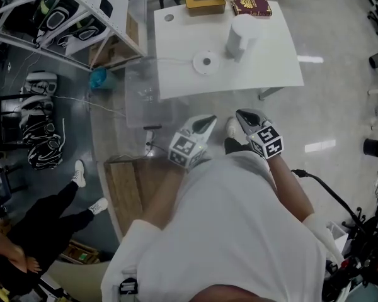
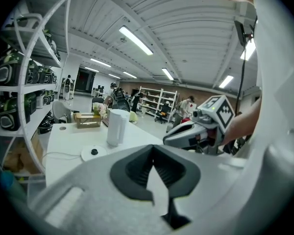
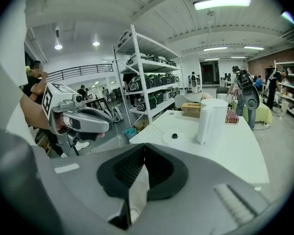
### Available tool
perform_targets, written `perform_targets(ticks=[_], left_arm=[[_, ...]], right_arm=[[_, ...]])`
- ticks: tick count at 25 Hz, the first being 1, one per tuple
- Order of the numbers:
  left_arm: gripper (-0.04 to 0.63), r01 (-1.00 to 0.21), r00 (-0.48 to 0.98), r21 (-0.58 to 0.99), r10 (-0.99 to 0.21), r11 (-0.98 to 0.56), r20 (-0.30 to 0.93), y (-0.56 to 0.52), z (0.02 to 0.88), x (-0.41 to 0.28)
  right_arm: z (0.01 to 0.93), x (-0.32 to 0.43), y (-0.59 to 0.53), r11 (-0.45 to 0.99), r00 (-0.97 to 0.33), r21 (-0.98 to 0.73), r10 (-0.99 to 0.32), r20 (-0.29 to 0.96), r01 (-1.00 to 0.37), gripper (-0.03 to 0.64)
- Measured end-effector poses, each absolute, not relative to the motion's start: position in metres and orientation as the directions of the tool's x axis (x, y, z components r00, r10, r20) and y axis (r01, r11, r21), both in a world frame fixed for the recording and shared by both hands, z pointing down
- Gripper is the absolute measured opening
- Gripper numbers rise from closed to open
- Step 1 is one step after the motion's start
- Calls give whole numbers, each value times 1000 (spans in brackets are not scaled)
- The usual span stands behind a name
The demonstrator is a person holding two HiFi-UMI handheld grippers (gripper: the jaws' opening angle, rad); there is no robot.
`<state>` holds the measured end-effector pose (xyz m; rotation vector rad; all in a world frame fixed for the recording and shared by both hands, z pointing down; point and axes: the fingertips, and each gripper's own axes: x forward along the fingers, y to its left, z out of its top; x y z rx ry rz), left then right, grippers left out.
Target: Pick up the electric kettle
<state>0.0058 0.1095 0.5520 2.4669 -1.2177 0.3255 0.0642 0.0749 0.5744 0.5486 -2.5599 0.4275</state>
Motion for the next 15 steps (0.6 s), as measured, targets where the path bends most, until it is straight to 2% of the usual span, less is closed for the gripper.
perform_targets(ticks=[15], left_arm=[[0,-761,646,216,-687,-611,333,187,540,3]], right_arm=[[565,85,158,841,-765,-161,-370,527,-517,5]])
